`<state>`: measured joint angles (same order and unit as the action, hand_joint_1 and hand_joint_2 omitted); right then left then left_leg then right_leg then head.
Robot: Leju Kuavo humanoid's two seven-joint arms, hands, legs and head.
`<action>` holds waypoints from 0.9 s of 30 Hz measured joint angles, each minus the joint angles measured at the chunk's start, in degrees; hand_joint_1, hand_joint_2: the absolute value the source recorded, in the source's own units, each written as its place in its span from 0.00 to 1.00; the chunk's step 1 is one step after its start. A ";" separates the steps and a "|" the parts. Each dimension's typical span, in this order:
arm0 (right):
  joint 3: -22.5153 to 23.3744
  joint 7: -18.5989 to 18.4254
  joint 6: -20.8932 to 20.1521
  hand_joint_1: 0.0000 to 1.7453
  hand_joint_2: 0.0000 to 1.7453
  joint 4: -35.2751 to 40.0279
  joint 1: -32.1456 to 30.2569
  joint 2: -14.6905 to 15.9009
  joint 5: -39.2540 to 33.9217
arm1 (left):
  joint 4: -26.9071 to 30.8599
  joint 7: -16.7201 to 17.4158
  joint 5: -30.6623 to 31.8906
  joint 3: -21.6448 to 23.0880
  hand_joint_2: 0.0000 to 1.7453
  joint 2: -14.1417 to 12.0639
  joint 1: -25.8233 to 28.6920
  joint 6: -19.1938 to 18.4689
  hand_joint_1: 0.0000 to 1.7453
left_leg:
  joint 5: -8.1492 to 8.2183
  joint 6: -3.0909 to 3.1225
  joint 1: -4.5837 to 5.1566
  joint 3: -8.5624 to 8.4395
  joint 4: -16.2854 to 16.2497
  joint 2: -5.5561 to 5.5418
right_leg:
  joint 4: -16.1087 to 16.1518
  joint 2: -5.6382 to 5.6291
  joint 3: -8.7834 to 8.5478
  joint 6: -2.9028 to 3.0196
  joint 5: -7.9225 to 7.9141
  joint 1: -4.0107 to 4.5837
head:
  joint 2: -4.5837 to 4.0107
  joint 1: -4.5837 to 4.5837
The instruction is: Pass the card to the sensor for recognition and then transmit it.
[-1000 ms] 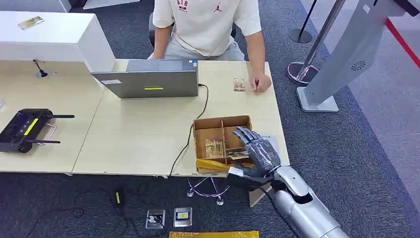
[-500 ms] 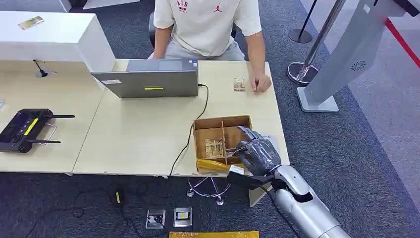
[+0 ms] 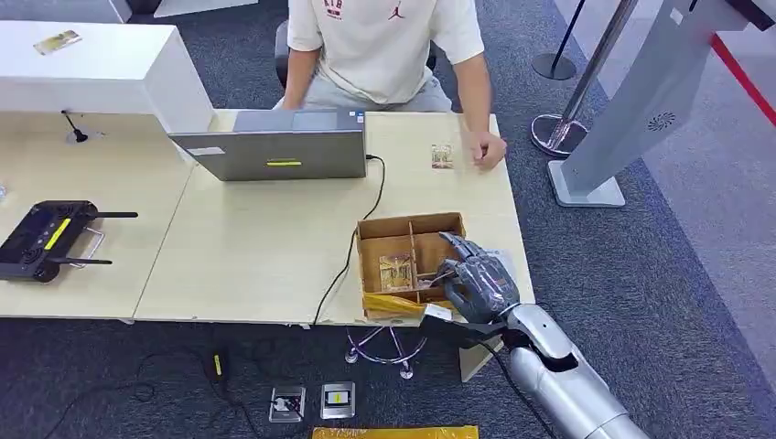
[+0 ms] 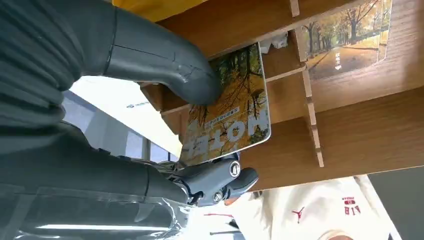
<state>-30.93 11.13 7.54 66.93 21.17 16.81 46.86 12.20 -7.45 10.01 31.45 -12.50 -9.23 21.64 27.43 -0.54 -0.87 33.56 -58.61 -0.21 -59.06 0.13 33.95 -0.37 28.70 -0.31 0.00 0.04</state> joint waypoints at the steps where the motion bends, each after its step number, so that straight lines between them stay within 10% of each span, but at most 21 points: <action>1: 0.00 0.00 0.13 0.96 1.00 -0.09 0.02 -0.02 0.02 | 0.00 0.00 0.00 0.00 0.00 0.02 0.00 -0.02 0.00 | 0.00 0.00 0.00 0.00 0.00 0.00 | 0.00 0.00 0.00 0.00 0.00 0.00 | 0.00 0.00; 27: 7.39 2.40 1.66 1.00 1.00 3.74 16.72 0.20 -3.06 | 0.04 0.00 1.81 0.46 0.00 0.35 -1.94 -0.22 0.00 | -0.02 -0.01 0.00 -0.03 -0.02 0.04 | -0.02 -0.10 0.00 -0.02 -0.03 -0.01 | 0.00 0.00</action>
<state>-23.54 13.53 9.20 70.66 37.89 17.00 43.80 12.24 -7.45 11.82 31.91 -12.15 -11.17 21.42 27.42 -0.55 -0.86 33.53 -58.63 -0.17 -59.08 0.03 33.95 -0.38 28.67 -0.32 0.00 0.05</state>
